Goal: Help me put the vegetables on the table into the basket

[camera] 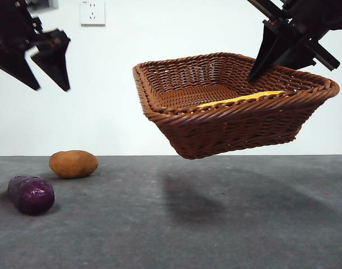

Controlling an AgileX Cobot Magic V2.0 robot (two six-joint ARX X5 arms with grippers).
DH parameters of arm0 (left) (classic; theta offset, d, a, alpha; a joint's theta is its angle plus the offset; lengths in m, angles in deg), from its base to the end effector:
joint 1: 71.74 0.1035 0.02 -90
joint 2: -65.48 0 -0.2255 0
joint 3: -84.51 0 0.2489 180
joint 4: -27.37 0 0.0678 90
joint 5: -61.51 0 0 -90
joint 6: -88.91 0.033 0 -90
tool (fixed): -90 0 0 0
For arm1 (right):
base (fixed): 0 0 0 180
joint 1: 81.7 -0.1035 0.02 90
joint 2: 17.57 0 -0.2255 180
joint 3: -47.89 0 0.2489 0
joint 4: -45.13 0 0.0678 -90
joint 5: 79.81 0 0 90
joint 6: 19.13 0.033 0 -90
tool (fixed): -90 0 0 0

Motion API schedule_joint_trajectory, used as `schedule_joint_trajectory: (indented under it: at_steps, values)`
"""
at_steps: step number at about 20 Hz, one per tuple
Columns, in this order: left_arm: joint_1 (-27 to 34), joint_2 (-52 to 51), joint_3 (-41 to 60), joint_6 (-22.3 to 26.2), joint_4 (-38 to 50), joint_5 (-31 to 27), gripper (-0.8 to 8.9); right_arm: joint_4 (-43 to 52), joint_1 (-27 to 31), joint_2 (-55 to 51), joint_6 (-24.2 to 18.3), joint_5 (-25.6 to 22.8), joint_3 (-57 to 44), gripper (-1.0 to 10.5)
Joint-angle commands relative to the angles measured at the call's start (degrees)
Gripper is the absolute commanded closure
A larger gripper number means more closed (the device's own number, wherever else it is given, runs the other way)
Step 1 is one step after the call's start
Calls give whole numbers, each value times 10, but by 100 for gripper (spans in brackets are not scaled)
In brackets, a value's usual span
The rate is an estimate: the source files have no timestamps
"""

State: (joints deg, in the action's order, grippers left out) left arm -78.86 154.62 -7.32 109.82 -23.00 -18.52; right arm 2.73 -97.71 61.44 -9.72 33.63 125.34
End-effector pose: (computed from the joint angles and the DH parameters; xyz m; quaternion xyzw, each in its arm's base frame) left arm 0.3295 -0.0469 0.2665 0.1543 0.3727 -0.2070 0.8913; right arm 0.2813 0.0944 0.2500 0.0958 0.3979 0.2813 0.8680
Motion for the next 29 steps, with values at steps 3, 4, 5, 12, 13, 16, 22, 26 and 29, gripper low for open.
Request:
schedule_joint_trajectory:
  at_steps: [3, 4, 5, 12, 13, 16, 22, 26, 29]
  values:
    - [3, 105, -23, 113, 35, 42, 309, 10, 0, -1, -8, 7, 0, 958]
    - [4, 133, -39, 120, 35, 41, 309, 10, 0, -1, -12, 7, 0, 958]
    - [7, 158, -59, 125, 36, 42, 309, 9, 0, -1, -16, 8, 0, 958]
    - [24, 292, -207, 156, -35, 108, 309, 10, 0, -1, -26, 8, 0, 958]
    - [27, 301, -207, 161, -35, 109, 309, 14, 0, -1, -26, 8, 0, 958]
    - [35, 321, -207, 173, -39, 110, 309, 14, 0, -1, -26, 8, 0, 958]
    - [52, 328, -207, 180, -26, 132, 309, 16, 0, -1, -26, 8, 0, 958]
    - [52, 329, -207, 181, -23, 141, 310, 17, 0, -1, -26, 8, 0, 958]
    - [54, 349, -207, 179, -34, 141, 310, 16, 0, -1, -26, 8, 0, 958]
